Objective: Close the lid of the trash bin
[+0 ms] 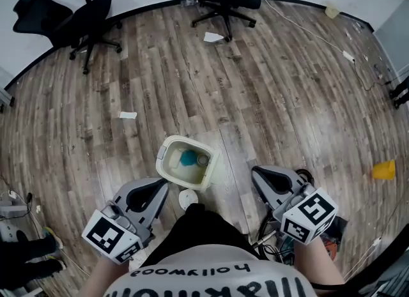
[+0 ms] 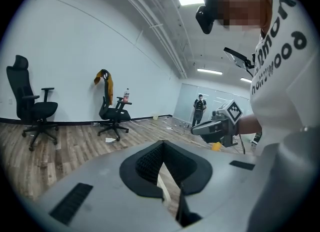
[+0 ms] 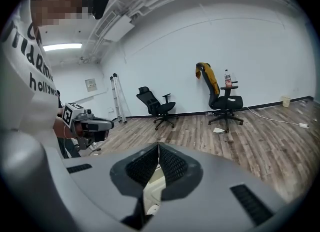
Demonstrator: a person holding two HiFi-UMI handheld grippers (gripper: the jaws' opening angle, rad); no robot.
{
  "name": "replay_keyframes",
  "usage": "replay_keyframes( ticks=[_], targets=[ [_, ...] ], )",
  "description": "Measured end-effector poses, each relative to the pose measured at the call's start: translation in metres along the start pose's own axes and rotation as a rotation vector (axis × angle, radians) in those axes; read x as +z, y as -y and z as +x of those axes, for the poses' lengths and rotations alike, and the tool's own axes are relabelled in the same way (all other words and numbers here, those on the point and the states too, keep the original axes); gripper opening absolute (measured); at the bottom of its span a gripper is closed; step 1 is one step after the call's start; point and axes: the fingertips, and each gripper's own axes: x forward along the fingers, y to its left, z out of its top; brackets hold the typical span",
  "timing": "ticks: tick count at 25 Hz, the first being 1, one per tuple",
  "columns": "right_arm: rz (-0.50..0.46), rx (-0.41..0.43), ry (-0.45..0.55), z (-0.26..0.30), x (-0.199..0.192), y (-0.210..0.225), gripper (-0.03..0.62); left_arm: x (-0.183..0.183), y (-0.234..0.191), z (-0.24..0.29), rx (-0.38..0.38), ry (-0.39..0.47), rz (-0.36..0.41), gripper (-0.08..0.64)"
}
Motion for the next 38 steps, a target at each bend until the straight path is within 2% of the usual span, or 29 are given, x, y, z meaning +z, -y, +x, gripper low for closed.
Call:
replay_keyframes(
  ticks=[4, 9, 12, 15, 20, 23, 28, 31, 35, 38],
  targets=[
    [0.0, 0.008, -0.015, 0.029, 0.009, 0.005, 0.011, -0.005, -0.03, 0.006, 0.012, -0.008, -0.045, 0.007],
    [-0.157, 0.059, -0.11, 0.049, 0.01, 0.0, 0.011, -0.007, -0.047, 0.018, 0.044, -0.017, -0.06, 0.008],
    [-0.199, 0.117, -0.163, 0.057, 0.009, -0.002, 0.011, -0.004, -0.048, 0.017, 0.081, -0.007, -0.089, 0.007],
    [-0.21, 0.197, -0.18, 0.064, 0.012, 0.006, 0.011, -0.01, -0.038, 0.019, 0.133, -0.014, -0.108, 0.006],
    [-0.264, 0.353, -0.214, 0.072, 0.009, 0.015, 0.011, -0.012, -0.013, 0.017, 0.295, 0.016, -0.156, 0.007],
    [-0.298, 0.413, -0.226, 0.069, 0.011, 0.025, 0.011, -0.016, 0.007, 0.024, 0.364, 0.03, -0.19, 0.007],
    [-0.323, 0.466, -0.236, 0.059, 0.011, 0.044, 0.011, -0.016, 0.038, 0.043, 0.417, 0.051, -0.181, 0.008],
    [-0.361, 0.483, -0.23, 0.049, 0.014, 0.049, 0.011, -0.029, 0.046, 0.055, 0.429, 0.056, -0.187, 0.008],
    [-0.38, 0.46, -0.241, 0.029, 0.011, 0.069, 0.011, -0.091, 0.052, 0.086, 0.439, -0.071, -0.2, 0.008],
    [-0.376, 0.419, -0.251, 0.014, 0.007, 0.089, 0.011, -0.139, 0.062, 0.111, 0.402, -0.189, -0.22, 0.006]
  ],
)
